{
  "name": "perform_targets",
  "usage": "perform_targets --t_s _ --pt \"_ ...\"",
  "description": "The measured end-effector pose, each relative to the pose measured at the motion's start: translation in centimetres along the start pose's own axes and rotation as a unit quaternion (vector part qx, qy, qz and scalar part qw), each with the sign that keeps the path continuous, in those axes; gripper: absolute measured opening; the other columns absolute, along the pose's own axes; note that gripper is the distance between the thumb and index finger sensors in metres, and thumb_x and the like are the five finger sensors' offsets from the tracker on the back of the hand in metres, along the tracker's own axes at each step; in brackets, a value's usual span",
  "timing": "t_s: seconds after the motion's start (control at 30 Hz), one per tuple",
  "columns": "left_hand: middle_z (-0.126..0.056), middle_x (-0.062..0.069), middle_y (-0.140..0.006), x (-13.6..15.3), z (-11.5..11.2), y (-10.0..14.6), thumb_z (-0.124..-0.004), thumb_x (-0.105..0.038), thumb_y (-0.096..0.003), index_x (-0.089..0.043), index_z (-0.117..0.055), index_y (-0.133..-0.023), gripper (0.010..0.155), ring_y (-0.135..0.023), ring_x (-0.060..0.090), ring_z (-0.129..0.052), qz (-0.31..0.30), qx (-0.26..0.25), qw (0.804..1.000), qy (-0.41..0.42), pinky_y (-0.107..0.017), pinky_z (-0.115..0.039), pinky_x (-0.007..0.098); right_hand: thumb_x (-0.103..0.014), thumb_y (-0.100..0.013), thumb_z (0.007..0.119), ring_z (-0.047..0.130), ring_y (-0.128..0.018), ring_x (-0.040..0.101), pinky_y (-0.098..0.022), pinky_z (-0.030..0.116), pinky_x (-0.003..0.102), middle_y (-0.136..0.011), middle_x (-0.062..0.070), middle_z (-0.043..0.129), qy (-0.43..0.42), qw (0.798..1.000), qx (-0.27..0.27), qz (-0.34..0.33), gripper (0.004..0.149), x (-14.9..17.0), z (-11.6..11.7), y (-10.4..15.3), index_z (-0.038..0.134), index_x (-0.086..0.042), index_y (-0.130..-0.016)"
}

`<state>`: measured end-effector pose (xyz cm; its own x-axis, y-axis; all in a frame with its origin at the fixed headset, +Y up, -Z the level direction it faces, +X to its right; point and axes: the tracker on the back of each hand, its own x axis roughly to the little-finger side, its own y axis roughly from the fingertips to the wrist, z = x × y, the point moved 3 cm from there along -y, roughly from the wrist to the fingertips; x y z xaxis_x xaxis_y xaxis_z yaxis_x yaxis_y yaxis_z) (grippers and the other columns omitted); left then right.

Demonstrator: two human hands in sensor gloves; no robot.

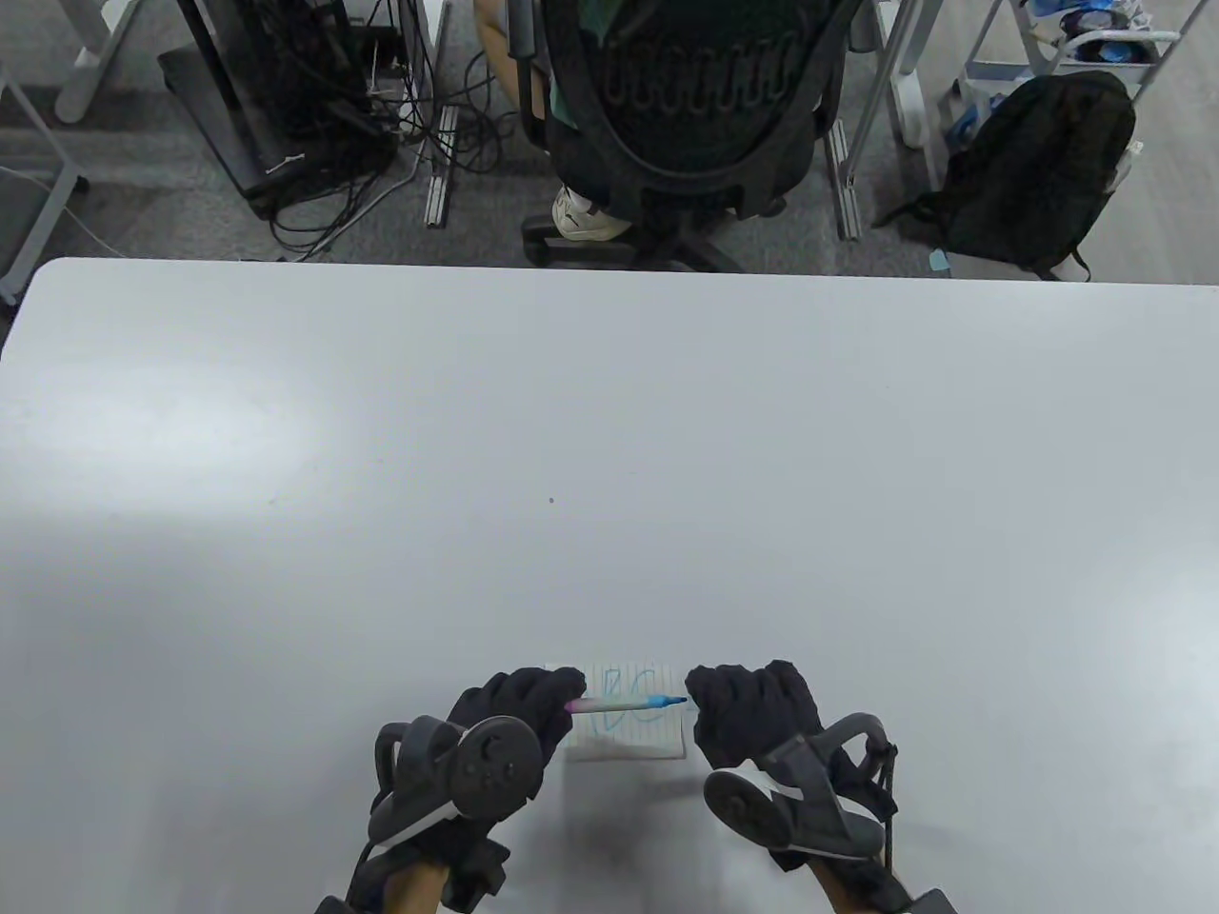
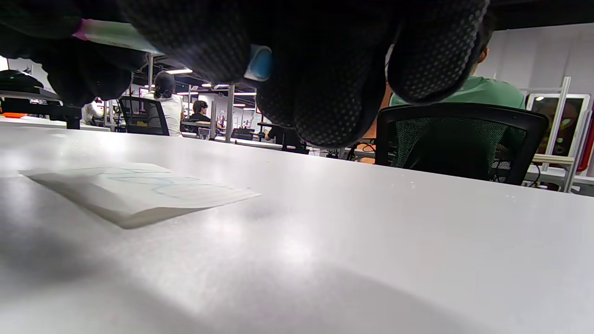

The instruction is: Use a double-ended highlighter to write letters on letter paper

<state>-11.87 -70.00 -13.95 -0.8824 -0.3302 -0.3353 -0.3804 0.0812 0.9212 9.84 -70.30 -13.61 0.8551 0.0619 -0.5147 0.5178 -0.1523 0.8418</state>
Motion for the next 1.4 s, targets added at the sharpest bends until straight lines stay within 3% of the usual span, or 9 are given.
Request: perform_targets --t_s 0.17,0.57,0.97,1.2,1.4 --pt "-0.074 -0.001 -0.107 -0.5 -0.5 -0.1 -0.055 -0.037 -0.0605 -0.029 -0.058 -0.109 0.049 -0.089 0.016 -0.085 -0.009 0.009 1.000 0.001 -0.076 -0.073 0.048 -0.034 -0.052 0.073 0.096 -0.067 0.035 -0.060 0.074 0.063 -0.084 0.020 0.087 0.024 1.000 0.006 -0.017 0.051 -0.6 -0.1 0.1 0.069 -0.008 -0.096" --pt "-0.078 0.001 -0.102 -1.1 -1.4 -0.5 -0.055 -0.036 -0.0598 -0.024 -0.059 -0.110 0.051 -0.083 0.017 -0.088 -0.010 0.031 0.998 -0.045 -0.073 -0.076 0.048 -0.029 -0.054 0.071 0.094 -0.068 0.036 -0.061 0.073 0.064 -0.086 0.021 0.084 -0.004 1.000 0.005 -0.030 0.049 -1.0 -0.4 0.0 0.067 -0.007 -0.097" --pt "-0.085 0.000 -0.089 -1.6 -0.8 -0.1 -0.057 -0.032 -0.0548 -0.024 -0.068 -0.103 0.050 -0.070 0.014 -0.091 -0.021 -0.019 0.997 -0.069 -0.068 -0.080 0.046 -0.019 -0.051 0.068 0.093 -0.060 0.039 -0.060 0.073 0.065 -0.082 0.027 0.083 -0.016 0.998 0.026 -0.051 0.047 -2.4 -1.3 0.1 0.068 -0.001 -0.095" --pt "-0.081 -0.002 -0.096 -1.1 -0.5 -0.1 -0.055 -0.035 -0.0573 -0.027 -0.064 -0.106 0.050 -0.077 0.014 -0.090 -0.015 -0.015 0.998 -0.053 -0.071 -0.078 0.045 -0.026 -0.054 0.068 0.092 -0.065 0.037 -0.061 0.072 0.064 -0.086 0.023 0.083 -0.007 0.998 0.052 -0.035 0.048 -1.6 -1.7 0.0 0.067 -0.007 -0.098" --pt "-0.079 -0.002 -0.100 -1.0 -1.2 -0.3 -0.055 -0.037 -0.0588 -0.028 -0.061 -0.108 0.050 -0.082 0.014 -0.089 -0.010 -0.003 0.998 -0.060 -0.073 -0.076 0.046 -0.030 -0.054 0.069 0.093 -0.066 0.038 -0.061 0.072 0.064 -0.086 0.023 0.084 -0.003 0.999 0.032 -0.016 0.047 -1.0 -0.9 -0.2 0.070 -0.012 -0.097"
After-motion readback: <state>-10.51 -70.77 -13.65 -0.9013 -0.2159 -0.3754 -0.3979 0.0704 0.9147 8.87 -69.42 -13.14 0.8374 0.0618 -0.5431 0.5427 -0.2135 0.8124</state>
